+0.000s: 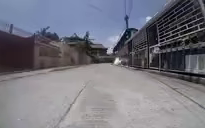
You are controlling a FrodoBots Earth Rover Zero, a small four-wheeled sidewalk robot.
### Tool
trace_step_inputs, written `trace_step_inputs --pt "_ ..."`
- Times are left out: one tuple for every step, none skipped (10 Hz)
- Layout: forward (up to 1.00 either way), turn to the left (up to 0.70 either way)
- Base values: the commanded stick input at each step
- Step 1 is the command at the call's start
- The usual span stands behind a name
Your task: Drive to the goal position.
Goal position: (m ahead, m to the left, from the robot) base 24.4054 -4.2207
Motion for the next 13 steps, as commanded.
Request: trace_step_inputs --pt "0.00 0.00" --pt "0.00 0.00" --pt "0.00 0.00" --pt "0.51 0.00" --pt "0.85 0.00" --pt "0.85 0.00" --pt "0.85 0.00" --pt "0.85 0.00" --pt "0.85 0.00" --pt "0.85 0.00" --pt "0.85 0.00" --pt "0.85 0.00" --pt "0.85 0.00"
